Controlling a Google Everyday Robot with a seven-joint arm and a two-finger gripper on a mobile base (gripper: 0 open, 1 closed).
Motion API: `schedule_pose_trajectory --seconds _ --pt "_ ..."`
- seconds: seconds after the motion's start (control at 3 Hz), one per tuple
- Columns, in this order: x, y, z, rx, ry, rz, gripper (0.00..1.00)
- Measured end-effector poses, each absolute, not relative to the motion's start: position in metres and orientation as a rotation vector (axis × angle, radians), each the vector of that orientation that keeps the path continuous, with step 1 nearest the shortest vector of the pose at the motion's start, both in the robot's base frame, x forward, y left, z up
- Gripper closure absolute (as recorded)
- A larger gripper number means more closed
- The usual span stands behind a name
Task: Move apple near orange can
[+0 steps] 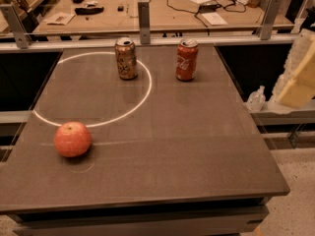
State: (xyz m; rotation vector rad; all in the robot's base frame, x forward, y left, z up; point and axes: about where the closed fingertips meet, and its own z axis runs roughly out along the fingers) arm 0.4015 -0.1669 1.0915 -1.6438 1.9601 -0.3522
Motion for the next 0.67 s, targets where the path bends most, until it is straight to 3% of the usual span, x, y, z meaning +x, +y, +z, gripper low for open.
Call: schedule_pose_trajectory --seconds 0.67 --pt "0.4015 -0.1669 1.0915 -1.644 1.96 -0.352 0.0"
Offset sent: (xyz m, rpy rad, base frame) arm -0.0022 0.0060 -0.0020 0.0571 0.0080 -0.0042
